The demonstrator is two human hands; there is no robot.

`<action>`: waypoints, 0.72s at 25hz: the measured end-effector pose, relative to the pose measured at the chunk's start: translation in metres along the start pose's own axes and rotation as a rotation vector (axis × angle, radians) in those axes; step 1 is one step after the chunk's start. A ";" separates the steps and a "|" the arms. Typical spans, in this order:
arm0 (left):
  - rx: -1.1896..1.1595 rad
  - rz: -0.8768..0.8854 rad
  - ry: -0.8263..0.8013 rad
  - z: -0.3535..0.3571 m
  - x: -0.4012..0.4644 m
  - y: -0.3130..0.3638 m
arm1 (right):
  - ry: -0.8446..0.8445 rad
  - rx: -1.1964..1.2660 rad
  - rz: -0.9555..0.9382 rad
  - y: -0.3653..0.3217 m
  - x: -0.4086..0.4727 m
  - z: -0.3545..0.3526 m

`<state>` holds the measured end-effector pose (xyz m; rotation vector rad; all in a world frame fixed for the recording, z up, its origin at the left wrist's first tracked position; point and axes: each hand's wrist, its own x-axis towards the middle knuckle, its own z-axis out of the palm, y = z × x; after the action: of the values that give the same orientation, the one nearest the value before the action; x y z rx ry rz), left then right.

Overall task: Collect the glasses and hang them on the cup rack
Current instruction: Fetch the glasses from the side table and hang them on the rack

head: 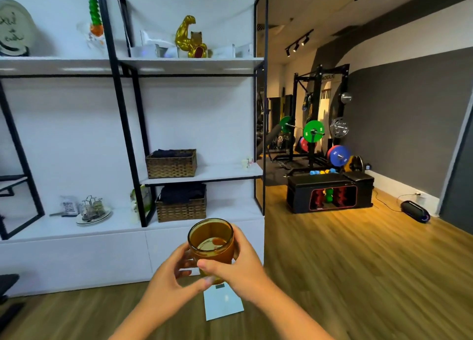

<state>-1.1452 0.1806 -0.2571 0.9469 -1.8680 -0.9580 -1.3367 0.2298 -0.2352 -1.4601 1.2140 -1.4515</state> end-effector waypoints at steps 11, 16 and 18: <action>0.106 -0.013 0.167 -0.009 0.112 -0.032 | -0.115 0.077 0.041 0.051 0.147 -0.020; 0.121 -0.036 0.220 -0.060 0.148 -0.078 | -0.164 0.061 0.046 0.076 0.213 0.022; 0.125 -0.037 0.240 -0.087 0.169 -0.101 | -0.180 0.042 0.040 0.088 0.244 0.048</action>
<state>-1.1084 -0.0315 -0.2586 1.1224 -1.7272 -0.7203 -1.3210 -0.0329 -0.2508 -1.4951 1.0896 -1.2819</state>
